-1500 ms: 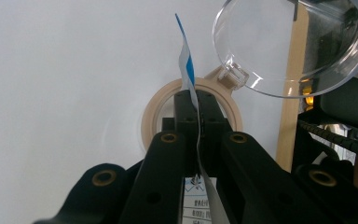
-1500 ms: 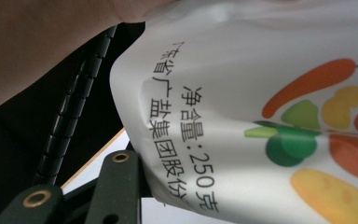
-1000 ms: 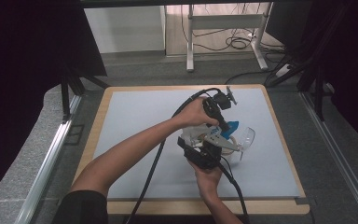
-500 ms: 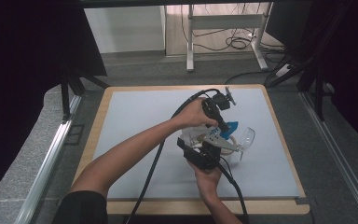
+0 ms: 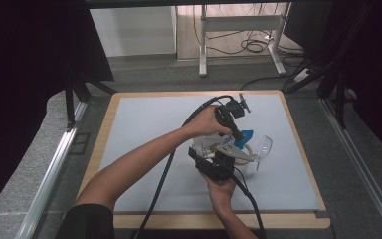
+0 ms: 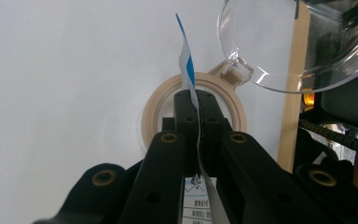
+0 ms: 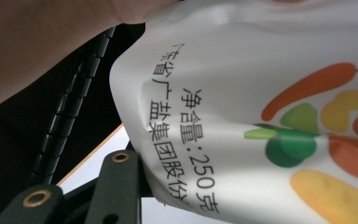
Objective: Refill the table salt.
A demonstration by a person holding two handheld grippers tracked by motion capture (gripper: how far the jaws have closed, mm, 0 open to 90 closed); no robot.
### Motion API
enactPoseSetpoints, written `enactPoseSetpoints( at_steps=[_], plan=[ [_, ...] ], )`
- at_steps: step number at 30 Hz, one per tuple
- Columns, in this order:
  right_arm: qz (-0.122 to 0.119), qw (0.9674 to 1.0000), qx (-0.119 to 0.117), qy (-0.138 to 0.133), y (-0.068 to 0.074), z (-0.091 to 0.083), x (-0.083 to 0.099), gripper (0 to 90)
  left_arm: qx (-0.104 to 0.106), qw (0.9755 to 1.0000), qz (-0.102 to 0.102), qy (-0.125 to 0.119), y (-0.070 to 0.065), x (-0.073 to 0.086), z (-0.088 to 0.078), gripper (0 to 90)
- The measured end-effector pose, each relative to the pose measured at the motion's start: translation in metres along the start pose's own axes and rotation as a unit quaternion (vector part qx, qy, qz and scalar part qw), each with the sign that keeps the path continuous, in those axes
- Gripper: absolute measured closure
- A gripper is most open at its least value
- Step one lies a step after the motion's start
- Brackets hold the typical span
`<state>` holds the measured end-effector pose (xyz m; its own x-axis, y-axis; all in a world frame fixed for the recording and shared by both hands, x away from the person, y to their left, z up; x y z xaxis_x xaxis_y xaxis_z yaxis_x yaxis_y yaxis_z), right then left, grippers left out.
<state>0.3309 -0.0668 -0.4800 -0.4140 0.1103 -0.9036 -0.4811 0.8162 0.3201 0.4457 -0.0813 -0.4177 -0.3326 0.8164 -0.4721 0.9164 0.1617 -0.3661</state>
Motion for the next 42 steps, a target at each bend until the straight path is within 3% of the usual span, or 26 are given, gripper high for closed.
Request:
enactPoseSetpoints(
  at_steps=[10,26,42],
  plan=[
    [0.013,0.9998,-0.002,-0.012,0.001,-0.002,-0.003,58.5,-0.003,1.0000,0.004,0.003,-0.002,-0.003,-0.002,89.9],
    [0.015,0.9999,-0.005,-0.005,-0.001,-0.002,-0.004,58.4,-0.003,1.0000,0.002,0.004,-0.001,-0.004,0.000,89.9],
    [-0.003,1.0000,0.004,-0.001,-0.006,-0.002,0.005,58.4,0.001,1.0000,0.001,-0.006,0.000,-0.002,0.005,89.8]
  ],
)
Point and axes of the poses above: each handheld gripper's, and its own axes: z roughly forward along the jaws, x roughly out of its underside, y roughly to its left, the point moved 4 cm from there along z, roughly forward along the jaws, and after that the axes turned 8 degrees about x, right-handed, at the moved point
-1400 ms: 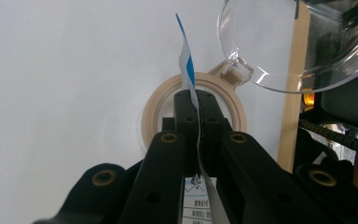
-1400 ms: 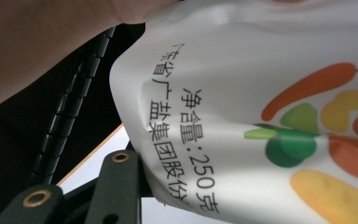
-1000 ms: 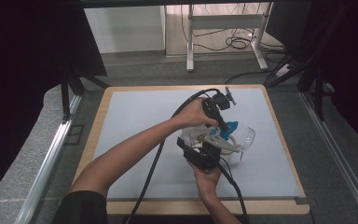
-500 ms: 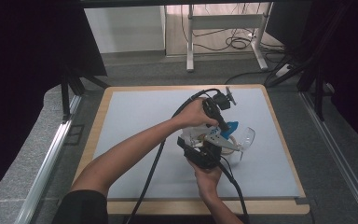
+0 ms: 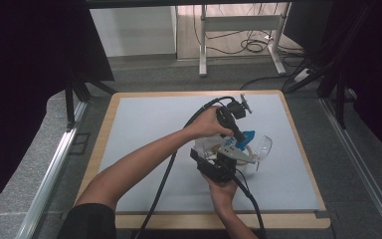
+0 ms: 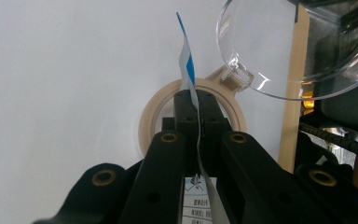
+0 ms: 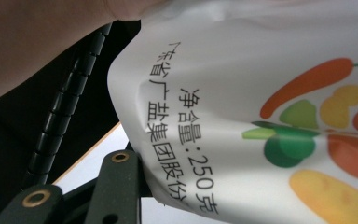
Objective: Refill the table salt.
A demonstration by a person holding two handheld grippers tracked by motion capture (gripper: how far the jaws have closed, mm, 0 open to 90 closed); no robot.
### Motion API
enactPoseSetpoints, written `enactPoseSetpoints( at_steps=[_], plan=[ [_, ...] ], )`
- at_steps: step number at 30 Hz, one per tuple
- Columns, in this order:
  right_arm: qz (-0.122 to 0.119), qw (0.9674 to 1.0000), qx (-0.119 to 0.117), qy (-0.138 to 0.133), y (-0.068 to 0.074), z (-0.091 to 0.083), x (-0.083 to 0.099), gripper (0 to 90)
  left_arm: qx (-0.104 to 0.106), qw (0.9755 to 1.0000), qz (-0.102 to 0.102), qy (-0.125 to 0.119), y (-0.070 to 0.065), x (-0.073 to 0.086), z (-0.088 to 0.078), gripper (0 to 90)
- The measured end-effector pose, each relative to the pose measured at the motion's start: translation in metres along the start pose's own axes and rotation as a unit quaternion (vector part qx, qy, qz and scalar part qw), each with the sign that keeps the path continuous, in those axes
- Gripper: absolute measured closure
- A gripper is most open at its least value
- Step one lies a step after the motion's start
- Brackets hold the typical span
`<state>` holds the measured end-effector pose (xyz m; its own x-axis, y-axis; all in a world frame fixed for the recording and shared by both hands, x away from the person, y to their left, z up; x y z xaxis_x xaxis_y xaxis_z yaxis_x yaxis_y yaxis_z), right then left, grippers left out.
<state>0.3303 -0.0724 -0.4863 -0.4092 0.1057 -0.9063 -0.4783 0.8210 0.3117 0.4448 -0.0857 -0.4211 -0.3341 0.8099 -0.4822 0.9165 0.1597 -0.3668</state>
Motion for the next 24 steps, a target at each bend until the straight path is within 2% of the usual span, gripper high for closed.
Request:
enactPoseSetpoints(
  at_steps=[15,24],
  plan=[
    [-0.027,0.9995,0.008,0.010,-0.003,0.000,0.014,58.1,0.003,0.9998,-0.004,-0.021,-0.002,0.007,0.000,89.7],
    [-0.051,0.9980,0.021,0.029,-0.005,0.001,0.027,57.2,0.006,0.9993,-0.007,-0.037,-0.002,0.015,-0.005,89.6]
  ],
)
Point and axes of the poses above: each handheld gripper's, and its own axes: z roughly forward along the jaws, x roughly out of its underside, y roughly to its left, the point moved 4 cm from there along z, roughly forward along the jaws, and after that the axes turned 8 degrees about x, right-handed, at the moved point
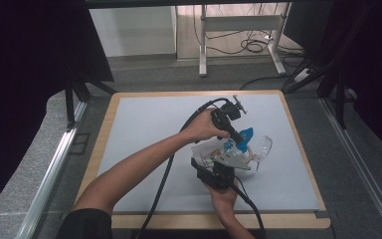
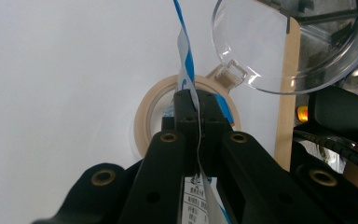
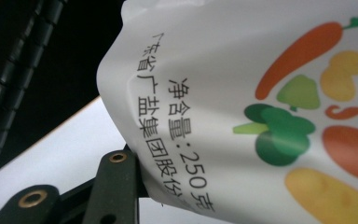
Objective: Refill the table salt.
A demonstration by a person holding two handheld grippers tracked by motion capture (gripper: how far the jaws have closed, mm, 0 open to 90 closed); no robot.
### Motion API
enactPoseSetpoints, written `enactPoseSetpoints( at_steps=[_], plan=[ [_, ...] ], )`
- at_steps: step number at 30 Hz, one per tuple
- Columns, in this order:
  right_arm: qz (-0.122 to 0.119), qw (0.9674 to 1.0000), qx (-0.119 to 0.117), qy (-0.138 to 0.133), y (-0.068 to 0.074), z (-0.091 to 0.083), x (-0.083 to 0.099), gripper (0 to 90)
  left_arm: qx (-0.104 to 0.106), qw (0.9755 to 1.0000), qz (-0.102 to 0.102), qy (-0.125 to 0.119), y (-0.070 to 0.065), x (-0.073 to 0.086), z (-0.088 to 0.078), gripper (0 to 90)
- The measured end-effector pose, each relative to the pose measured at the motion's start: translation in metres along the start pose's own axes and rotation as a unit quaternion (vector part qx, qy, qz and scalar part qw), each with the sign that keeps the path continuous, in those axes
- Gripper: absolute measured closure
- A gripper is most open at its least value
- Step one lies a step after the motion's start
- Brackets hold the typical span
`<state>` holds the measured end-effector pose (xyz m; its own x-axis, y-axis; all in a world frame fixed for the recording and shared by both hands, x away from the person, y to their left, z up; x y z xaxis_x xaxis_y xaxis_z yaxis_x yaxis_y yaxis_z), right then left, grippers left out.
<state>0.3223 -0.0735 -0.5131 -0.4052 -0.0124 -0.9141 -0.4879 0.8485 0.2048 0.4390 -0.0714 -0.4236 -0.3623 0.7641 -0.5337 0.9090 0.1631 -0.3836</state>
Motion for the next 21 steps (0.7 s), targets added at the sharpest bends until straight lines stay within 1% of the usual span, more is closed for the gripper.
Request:
enactPoseSetpoints(
  at_steps=[3,7,10,11,14,16,19,21],
  plan=[
    [-0.005,1.0000,0.002,0.007,-0.001,0.001,0.005,56.8,0.002,1.0000,-0.003,-0.007,0.000,0.003,-0.002,89.6],
    [-0.018,0.9996,0.010,0.016,-0.003,0.003,0.012,56.2,0.006,0.9998,-0.004,-0.016,0.000,0.009,-0.004,89.6],
    [-0.021,0.9993,0.014,0.027,-0.005,0.003,0.018,55.4,0.008,0.9997,-0.005,-0.023,0.000,0.012,-0.006,89.5],
    [-0.022,0.9992,0.015,0.029,-0.005,0.003,0.019,55.1,0.010,0.9995,-0.005,-0.030,0.001,0.015,-0.007,89.5],
    [-0.029,0.9987,0.023,0.036,-0.006,0.003,0.023,54.7,0.011,0.9992,-0.008,-0.038,-0.001,0.018,-0.009,89.5],
    [-0.032,0.9985,0.023,0.039,-0.006,0.003,0.023,54.6,0.011,0.9991,-0.006,-0.040,-0.001,0.019,-0.009,89.5],
    [-0.036,0.9980,0.026,0.046,-0.006,0.003,0.026,54.1,0.012,0.9987,-0.006,-0.049,-0.001,0.023,-0.010,89.5],
    [-0.039,0.9977,0.028,0.049,-0.007,0.003,0.027,53.8,0.012,0.9987,-0.005,-0.050,-0.001,0.024,-0.011,89.5]
  ],
)
Point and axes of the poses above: each handheld gripper's, and its own axes: z roughly forward along the jaws, x roughly out of its underside, y roughly to its left, the point moved 4 cm from there along z, roughly forward along the jaws, and after that the axes turned 8 degrees about x, right-handed, at the moved point
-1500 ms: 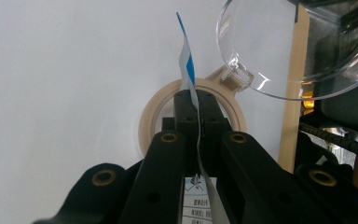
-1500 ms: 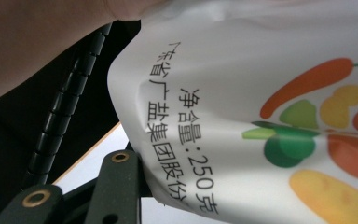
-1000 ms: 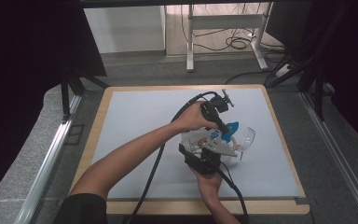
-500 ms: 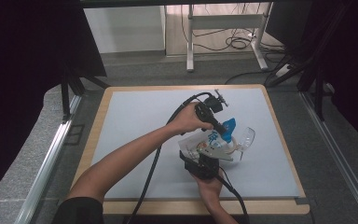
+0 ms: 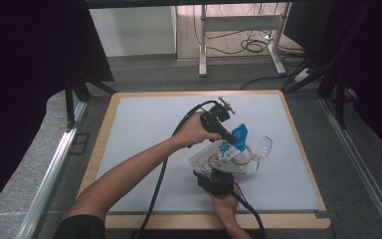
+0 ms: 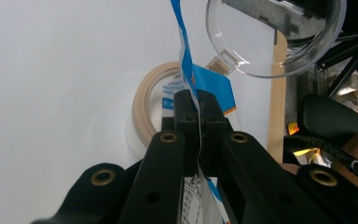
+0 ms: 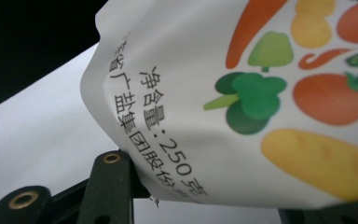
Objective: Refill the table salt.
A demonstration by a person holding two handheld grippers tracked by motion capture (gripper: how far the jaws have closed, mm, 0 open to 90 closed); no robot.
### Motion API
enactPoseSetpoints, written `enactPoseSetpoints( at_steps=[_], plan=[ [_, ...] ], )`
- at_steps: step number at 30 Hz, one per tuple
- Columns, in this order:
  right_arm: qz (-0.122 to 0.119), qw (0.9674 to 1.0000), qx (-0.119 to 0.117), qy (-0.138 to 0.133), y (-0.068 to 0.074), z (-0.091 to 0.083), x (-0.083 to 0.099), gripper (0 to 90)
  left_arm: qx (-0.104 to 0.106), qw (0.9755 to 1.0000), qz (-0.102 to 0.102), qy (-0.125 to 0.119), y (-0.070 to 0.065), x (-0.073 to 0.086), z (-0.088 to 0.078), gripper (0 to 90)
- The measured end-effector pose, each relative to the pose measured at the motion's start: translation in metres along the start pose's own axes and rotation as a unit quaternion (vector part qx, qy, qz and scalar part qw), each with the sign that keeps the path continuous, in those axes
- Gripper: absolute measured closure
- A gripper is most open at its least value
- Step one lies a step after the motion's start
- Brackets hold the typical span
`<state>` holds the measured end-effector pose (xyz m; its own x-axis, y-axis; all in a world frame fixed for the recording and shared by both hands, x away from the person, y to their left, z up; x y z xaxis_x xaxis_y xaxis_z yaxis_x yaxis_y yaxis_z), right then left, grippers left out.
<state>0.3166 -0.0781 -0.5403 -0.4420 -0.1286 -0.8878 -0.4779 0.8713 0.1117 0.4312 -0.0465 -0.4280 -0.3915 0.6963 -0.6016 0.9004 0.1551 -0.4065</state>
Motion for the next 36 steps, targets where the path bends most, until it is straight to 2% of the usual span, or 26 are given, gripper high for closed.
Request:
enactPoseSetpoints(
  at_steps=[7,20,32,36],
  plan=[
    [-0.001,0.9999,0.001,0.015,-0.004,0.000,0.006,53.7,-0.002,0.9999,-0.002,-0.013,0.000,0.005,-0.004,89.3],
    [0.006,0.9994,0.002,0.035,-0.014,-0.003,0.011,50.7,-0.009,0.9993,0.008,-0.036,-0.005,0.010,-0.015,89.4],
    [0.007,0.9989,0.005,0.046,-0.019,-0.004,0.014,48.4,-0.009,0.9969,0.007,-0.078,-0.006,0.022,-0.022,89.4],
    [-0.004,0.9989,0.012,0.045,-0.021,-0.007,0.015,48.4,-0.007,0.9962,0.007,-0.086,-0.007,0.025,-0.024,89.4]
  ],
)
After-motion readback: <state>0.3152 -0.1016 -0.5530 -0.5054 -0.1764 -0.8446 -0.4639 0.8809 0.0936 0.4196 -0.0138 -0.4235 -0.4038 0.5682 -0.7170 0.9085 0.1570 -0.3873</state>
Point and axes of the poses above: each handheld gripper's, and its own axes: z roughly forward along the jaws, x roughly out of its underside, y roughly to its left, the point moved 4 cm from there along z, roughly forward along the jaws, and after that the axes turned 8 degrees about x, right-handed, at the moved point
